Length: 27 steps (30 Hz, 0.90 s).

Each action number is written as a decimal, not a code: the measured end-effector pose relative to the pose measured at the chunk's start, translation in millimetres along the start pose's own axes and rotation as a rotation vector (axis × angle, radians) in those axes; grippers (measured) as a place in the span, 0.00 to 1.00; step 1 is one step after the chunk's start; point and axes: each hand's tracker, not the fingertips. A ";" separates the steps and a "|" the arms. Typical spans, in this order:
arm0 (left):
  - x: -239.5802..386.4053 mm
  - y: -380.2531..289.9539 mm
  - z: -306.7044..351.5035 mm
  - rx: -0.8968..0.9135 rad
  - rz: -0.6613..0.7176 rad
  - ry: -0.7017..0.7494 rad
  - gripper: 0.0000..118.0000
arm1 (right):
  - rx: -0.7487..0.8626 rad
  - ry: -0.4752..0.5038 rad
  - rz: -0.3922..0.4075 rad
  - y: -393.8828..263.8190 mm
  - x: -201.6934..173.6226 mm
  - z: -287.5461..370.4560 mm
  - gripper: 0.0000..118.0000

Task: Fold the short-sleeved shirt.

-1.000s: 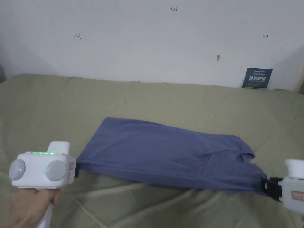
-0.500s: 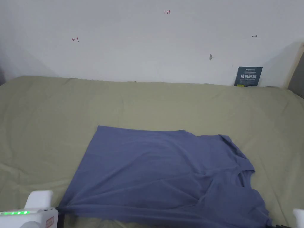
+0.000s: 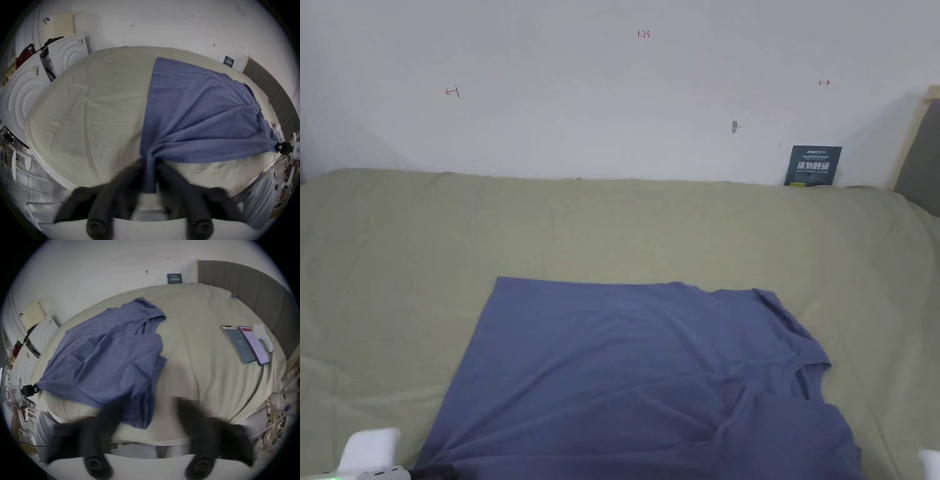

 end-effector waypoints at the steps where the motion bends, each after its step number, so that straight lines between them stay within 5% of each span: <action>1: 0.0 -9.5 13.6 0.067 0.002 0.006 0.93 | 0.058 0.010 -0.008 0.6 0.5 11.5 0.98; 5: 16.8 -4.4 61.8 0.118 0.044 -0.001 0.94 | 0.073 0.007 -0.016 3.4 -10.5 33.3 0.97; 6: 20.3 -6.7 68.0 0.121 0.030 0.007 0.92 | 0.079 0.017 -0.015 2.9 -12.8 36.9 0.91; 7: 1.7 1.3 56.8 0.131 0.024 0.012 0.85 | 0.089 0.020 -0.011 1.6 -14.9 39.1 0.74; 8: -1.0 -1.2 58.0 0.145 0.024 0.007 0.50 | 0.103 0.009 0.003 0.2 -17.7 40.9 0.24; 9: -3.1 -4.0 58.4 0.142 0.023 0.003 0.00 | 0.130 -0.028 0.031 -2.6 -18.1 38.7 0.00; 11: -6.4 -10.6 55.2 0.170 0.068 0.034 0.00 | 0.161 -0.122 0.064 -7.7 -23.7 35.8 0.00; 13: -8.6 -16.5 46.9 0.126 0.040 0.003 0.00 | 0.126 -0.034 0.003 -11.5 -18.2 31.5 0.00; 16: -18.0 -17.9 38.3 0.092 0.075 -0.038 0.00 | 0.129 -0.044 0.002 -15.0 -19.2 26.3 0.00; 17: -19.8 -17.6 35.5 0.098 0.076 -0.041 0.16 | 0.133 -0.040 0.004 -13.4 -14.7 29.8 0.00; 19: -22.1 -10.5 30.0 0.085 0.086 -0.058 1.00 | 0.128 -0.040 0.000 -14.1 -11.9 29.6 0.00; 27: -18.3 -0.7 -18.6 -0.014 -0.002 0.014 0.94 | 0.111 -0.045 0.027 -16.6 -30.9 33.8 0.00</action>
